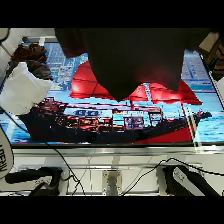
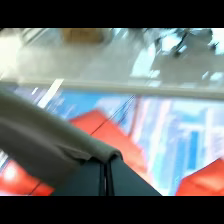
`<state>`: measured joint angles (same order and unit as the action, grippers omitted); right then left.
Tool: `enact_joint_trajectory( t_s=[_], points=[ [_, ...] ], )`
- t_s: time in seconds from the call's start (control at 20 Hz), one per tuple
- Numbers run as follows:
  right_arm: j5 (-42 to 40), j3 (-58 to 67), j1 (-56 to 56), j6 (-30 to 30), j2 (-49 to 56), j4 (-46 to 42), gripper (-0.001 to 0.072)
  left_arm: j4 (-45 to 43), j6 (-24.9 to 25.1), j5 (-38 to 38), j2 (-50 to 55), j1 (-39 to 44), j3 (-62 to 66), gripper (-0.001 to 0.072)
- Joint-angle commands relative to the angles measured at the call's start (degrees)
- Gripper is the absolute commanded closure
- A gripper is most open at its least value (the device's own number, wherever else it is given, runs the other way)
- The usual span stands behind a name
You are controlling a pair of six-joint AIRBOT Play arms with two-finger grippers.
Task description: Fold the shirts.
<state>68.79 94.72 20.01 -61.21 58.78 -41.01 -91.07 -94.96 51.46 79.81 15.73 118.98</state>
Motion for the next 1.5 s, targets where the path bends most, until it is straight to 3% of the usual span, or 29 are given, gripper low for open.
enact_joint_trajectory(
  t_s=[0.0,0.05,0.15,0.3,0.4,0.55,0.6,0.65,0.7,0.8,0.9,0.95,1.05,1.2,1.35,1.45],
  points=[
    [24.7,1.6,-6.7,-3.7,0.7,7.0,0.0692,-5.2,1.1,30.9,-1.7,0.0,-3.5,0.0697],
    [26.7,0.6,-12.6,-4.0,0.6,9.2,0.0692,-10.3,0.3,34.3,-1.6,0.0,-6.8,0.0697],
    [26.2,-2.1,-25.7,-6.4,0.7,9.7,0.0692,-18.3,-1.6,33.4,-0.7,-0.1,-13.6,0.0697],
    [20.0,-8.9,-47.4,-8.5,1.7,8.9,0.0692,-20.0,-2.3,28.2,3.5,-0.1,-19.8,0.0697],
    [14.5,-12.9,-58.8,-9.7,3.7,7.8,0.0692,-20.8,-3.8,29.8,7.2,-0.1,-19.9,0.0697],
    [11.0,-16.8,-66.3,-9.5,8.5,8.3,0.0691,-21.6,-4.1,30.0,10.2,-0.1,-19.9,0.0685],
    [10.3,-17.1,-66.4,-9.4,10.3,9.4,0.0649,-22.3,-4.1,29.8,10.5,-0.1,-19.9,0.0446],
    [9.7,-17.1,-65.4,-8.6,11.4,10.6,0.0439,-23.9,-4.1,29.4,10.5,-0.1,-19.8,0.0014],
    [9.7,-17.1,-63.6,-5.7,11.6,11.3,0.0317,-26.5,-4.4,29.4,10.5,-0.1,-18.9,0.001],
    [9.7,-17.0,-56.7,-6.4,11.0,6.7,0.032,-30.9,-6.7,29.4,10.1,-0.1,-15.2,0.0011],
    [10.8,-17.0,-47.7,-11.1,9.9,-8.3,0.0319,-30.4,-9.4,29.5,8.5,-0.2,-10.4,0.0023],
    [11.7,-17.0,-43.4,-12.7,9.3,-15.8,0.0319,-30.4,-10.1,29.4,6.6,-0.4,-9.1,0.0093],
    [12.9,-17.8,-34.6,-12.3,7.6,-24.8,0.0319,-30.3,-9.8,32.4,1.6,-1.4,-9.1,0.0127],
    [14.1,-23.1,-22.1,-10.4,4.8,-22.2,0.0306,-25.8,-9.6,39.4,-9.3,-6.2,-16.3,0.013],
    [13.2,-35.7,-13.2,-5.3,3.0,-12.6,0.0306,-13.5,-5.7,46.2,-23.4,-11.2,-34.1,0.0129],
    [13.0,-45.3,-11.1,-3.2,3.0,-12.5,0.0303,-7.6,-5.8,47.9,-32.2,-11.4,-47.8,0.0126]
  ],
)
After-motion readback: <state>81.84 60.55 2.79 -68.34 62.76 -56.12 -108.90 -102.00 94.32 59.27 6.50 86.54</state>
